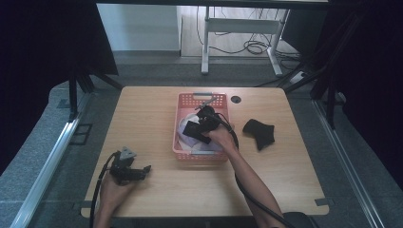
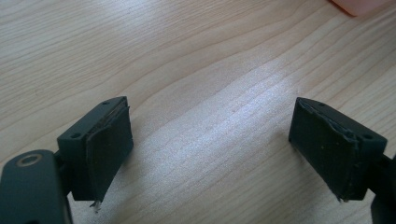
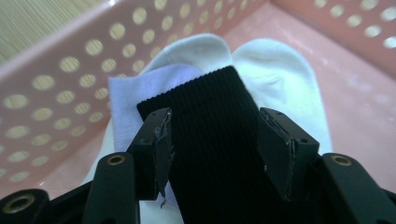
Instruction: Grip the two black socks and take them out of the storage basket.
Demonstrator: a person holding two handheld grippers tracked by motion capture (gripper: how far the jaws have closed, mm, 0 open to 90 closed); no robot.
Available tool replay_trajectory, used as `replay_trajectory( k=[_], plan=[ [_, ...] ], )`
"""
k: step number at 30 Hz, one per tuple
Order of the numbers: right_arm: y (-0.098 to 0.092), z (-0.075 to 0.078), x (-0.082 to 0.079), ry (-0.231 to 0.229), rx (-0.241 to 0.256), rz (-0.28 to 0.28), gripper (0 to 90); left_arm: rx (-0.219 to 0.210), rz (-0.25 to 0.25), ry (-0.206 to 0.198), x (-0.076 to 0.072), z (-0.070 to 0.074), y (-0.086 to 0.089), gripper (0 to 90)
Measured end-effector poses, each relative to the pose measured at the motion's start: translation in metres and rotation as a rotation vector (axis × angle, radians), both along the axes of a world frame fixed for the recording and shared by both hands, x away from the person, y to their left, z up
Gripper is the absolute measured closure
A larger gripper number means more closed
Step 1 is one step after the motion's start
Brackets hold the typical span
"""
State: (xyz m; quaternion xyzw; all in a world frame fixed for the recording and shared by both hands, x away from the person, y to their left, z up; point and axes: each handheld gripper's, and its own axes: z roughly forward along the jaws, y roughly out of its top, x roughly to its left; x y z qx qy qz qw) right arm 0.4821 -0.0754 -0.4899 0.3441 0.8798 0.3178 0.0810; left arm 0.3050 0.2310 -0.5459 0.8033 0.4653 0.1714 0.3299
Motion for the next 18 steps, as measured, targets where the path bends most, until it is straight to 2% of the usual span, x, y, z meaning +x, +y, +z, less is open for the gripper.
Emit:
replay_trajectory(
  k=[5, 6, 11, 12, 15, 16, 18],
  plan=[
    [0.006, -0.009, 0.003, 0.041, -0.043, 0.013, 45.2, 0.004, -0.004, 0.002, 0.000, 0.000, 0.000, 13.3],
    [0.007, -0.014, 0.005, 0.061, -0.056, 0.023, 44.9, 0.005, -0.004, 0.003, 0.000, 0.000, 0.000, 13.3],
    [0.005, -0.018, 0.006, 0.087, -0.054, 0.012, 50.6, 0.009, -0.007, 0.005, 0.000, 0.000, 0.001, 13.3],
    [0.005, -0.018, 0.006, 0.100, -0.058, 0.007, 59.3, 0.011, -0.009, 0.006, 0.000, 0.001, 0.001, 13.3],
    [0.005, -0.015, 0.004, 0.098, -0.069, -0.009, 76.7, 0.009, -0.007, 0.004, 0.000, 0.000, 0.001, 13.3],
    [0.005, -0.013, 0.003, 0.092, -0.075, -0.009, 80.2, 0.009, -0.007, 0.004, 0.000, 0.000, 0.001, 13.3],
    [0.005, -0.008, 0.001, 0.080, -0.084, -0.011, 81.7, 0.010, -0.008, 0.004, 0.000, 0.000, 0.001, 13.3]
  ],
)
